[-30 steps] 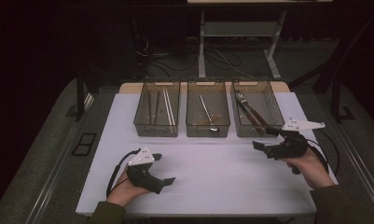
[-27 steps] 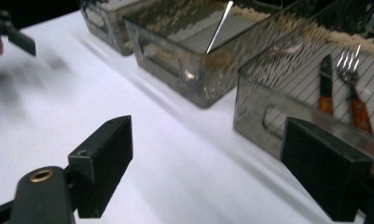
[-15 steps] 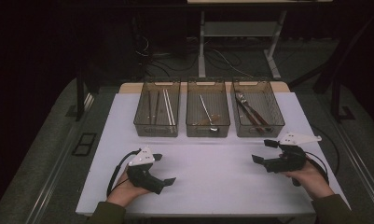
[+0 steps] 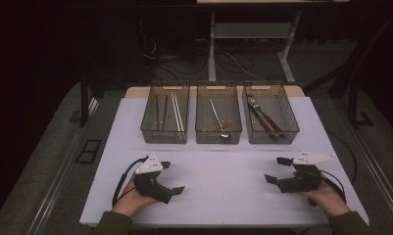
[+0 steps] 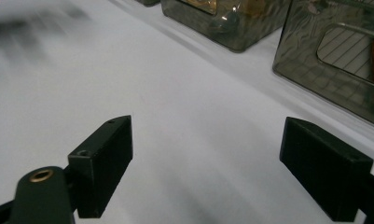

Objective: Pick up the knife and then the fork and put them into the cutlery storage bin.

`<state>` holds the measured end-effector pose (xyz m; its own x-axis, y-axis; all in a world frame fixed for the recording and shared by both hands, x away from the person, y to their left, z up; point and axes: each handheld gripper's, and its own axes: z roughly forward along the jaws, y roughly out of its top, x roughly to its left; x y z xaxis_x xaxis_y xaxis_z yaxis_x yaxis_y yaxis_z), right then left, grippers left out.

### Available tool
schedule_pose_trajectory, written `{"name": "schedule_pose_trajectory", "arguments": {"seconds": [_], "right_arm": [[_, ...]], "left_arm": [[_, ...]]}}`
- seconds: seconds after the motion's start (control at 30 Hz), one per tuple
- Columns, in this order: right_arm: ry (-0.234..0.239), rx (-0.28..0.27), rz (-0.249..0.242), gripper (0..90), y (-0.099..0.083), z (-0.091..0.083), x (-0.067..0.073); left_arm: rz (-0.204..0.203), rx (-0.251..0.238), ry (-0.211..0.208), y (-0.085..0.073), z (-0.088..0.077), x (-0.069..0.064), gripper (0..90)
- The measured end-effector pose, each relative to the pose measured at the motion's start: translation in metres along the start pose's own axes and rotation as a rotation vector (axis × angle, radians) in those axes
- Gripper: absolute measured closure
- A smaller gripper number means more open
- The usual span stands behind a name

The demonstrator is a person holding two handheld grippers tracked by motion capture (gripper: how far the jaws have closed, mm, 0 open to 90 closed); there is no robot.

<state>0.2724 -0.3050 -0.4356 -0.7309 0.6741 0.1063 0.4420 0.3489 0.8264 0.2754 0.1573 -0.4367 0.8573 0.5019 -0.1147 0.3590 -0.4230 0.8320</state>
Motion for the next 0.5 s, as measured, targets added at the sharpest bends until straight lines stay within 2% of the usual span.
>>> {"name": "schedule_pose_trajectory", "arguments": {"seconds": [0.07, 0.1, 0.2, 0.37, 0.5], "right_arm": [[-0.004, 0.001, 0.002, 16.1, -0.0021, -0.0011, -0.0001], [-0.001, -0.001, 0.012, 12.8, -0.0032, -0.0014, 0.0], [0.0, -0.005, 0.026, 12.5, -0.006, -0.0014, 0.0024], [0.009, -0.005, 0.016, 12.4, -0.0082, 0.0003, 0.0091], [0.011, -0.003, 0.014, 12.4, -0.0085, 0.0012, 0.0091]], "left_arm": [[-0.002, -0.001, 0.0, -0.0001, 0.0, 0.0001, 0.0], [-0.002, 0.001, 0.001, -0.0001, 0.0001, 0.0002, 0.0], [0.001, 0.004, 0.001, -0.0001, 0.0004, 0.0001, 0.0], [0.001, 0.004, 0.003, 0.0, 0.0002, -0.0001, 0.0], [0.002, 0.005, 0.003, -0.0001, 0.0002, -0.0002, 0.0]]}}
